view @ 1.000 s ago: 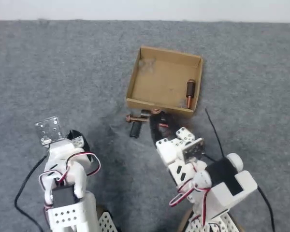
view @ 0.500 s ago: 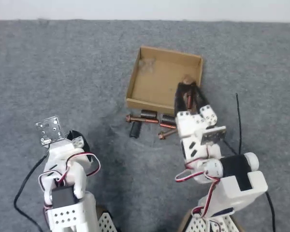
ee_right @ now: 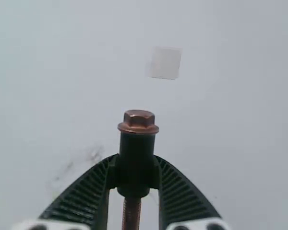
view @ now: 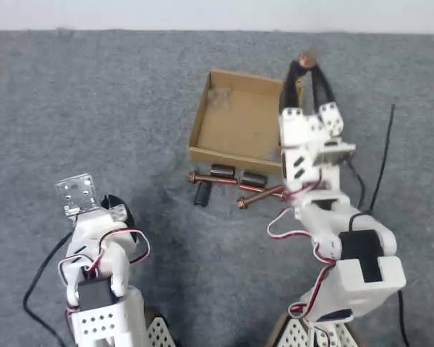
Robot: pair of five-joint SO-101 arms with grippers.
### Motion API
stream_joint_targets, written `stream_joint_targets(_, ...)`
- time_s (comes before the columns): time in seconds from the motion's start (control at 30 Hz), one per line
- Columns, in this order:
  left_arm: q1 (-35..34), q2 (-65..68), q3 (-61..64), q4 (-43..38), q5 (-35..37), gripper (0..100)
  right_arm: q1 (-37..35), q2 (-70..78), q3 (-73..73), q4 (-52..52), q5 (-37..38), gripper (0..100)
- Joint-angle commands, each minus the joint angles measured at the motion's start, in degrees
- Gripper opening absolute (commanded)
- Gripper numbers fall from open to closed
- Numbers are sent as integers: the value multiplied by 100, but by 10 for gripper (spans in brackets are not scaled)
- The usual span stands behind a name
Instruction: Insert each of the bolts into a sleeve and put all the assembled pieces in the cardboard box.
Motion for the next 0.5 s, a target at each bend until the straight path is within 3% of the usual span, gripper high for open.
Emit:
stream_joint_targets(0.0,18,-141,-84,-9,-281,15,171,-127,-923,769,105,7)
stream_joint_targets(0.47,18,-141,-84,-9,-281,15,127,-119,-2224,5332,97,7)
